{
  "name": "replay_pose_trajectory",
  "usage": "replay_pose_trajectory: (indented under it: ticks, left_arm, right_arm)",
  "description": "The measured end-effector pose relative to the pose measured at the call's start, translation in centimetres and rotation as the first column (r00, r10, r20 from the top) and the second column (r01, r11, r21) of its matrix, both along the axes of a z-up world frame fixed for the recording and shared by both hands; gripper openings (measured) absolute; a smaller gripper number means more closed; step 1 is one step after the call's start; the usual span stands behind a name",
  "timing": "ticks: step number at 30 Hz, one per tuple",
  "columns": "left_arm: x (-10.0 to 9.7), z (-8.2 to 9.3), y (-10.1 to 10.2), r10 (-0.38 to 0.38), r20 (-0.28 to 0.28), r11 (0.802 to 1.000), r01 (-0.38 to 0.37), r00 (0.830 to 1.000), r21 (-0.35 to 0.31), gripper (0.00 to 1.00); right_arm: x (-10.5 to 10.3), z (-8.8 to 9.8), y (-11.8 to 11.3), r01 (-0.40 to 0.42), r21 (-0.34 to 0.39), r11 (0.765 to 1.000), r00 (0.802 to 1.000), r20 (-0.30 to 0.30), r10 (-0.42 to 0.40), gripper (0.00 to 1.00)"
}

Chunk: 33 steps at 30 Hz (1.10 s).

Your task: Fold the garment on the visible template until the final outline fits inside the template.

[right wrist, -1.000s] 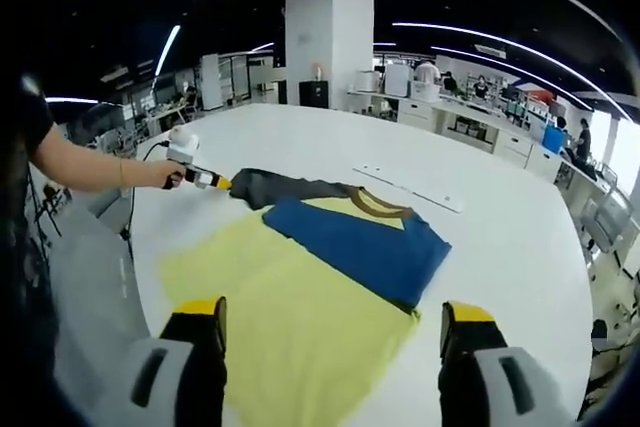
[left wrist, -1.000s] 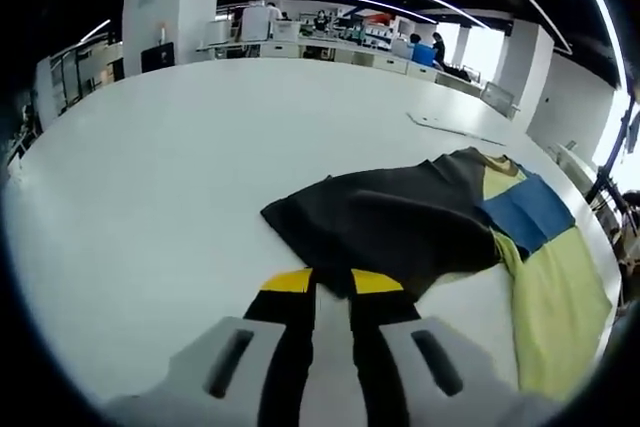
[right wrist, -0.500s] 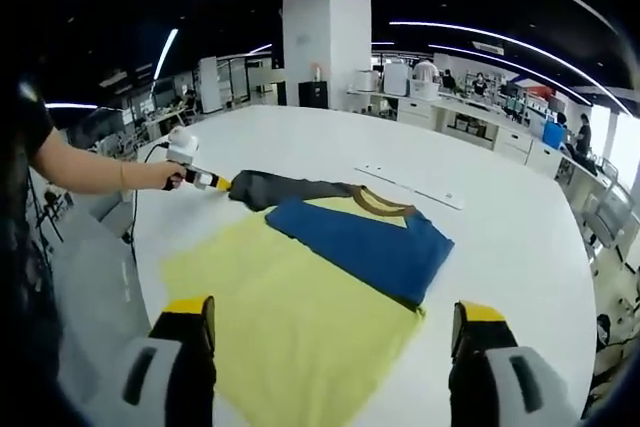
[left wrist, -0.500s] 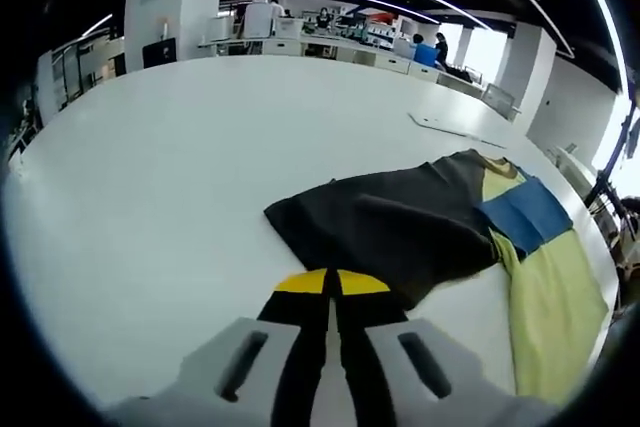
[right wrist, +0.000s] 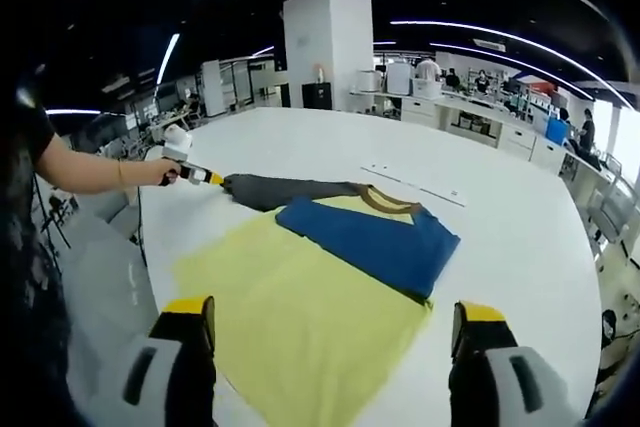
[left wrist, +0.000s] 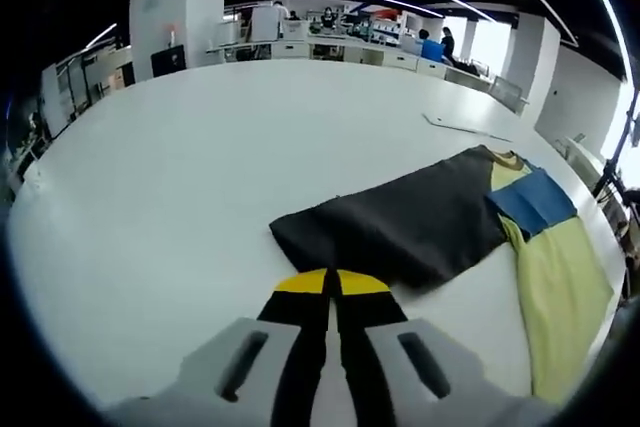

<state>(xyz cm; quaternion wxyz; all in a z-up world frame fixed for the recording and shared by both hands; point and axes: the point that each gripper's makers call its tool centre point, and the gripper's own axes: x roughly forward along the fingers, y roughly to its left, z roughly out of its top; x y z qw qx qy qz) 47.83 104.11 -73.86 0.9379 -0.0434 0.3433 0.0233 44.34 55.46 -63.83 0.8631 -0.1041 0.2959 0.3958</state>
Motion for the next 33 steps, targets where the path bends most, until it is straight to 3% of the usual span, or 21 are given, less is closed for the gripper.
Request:
replay_pose_trajectory:
  ticks: [12,15,33]
  left_arm:
    - [-1.6,0.1,2.1,0.022,-0.027,0.999,-0.020,0.999,0.049,0.00]
    - [-2.1,-0.1,2.8,-0.002,-0.062,0.993,0.009,0.998,0.115,0.00]
    - [-4.5,0.0,5.9,0.098,-0.065,0.986,-0.088,0.993,0.142,0.00]
  right_arm:
    - [-0.2,-0.9,-1.3,0.029,0.002,1.000,1.000,-0.011,-0.028,0.99]
    - [-0.5,-0.9,-1.5,0.033,-0.002,0.999,0.999,-0.010,-0.033,0.99]
    - [-0.9,-0.7,-1.6,0.049,0.001,0.999,0.999,-0.006,-0.049,0.99]
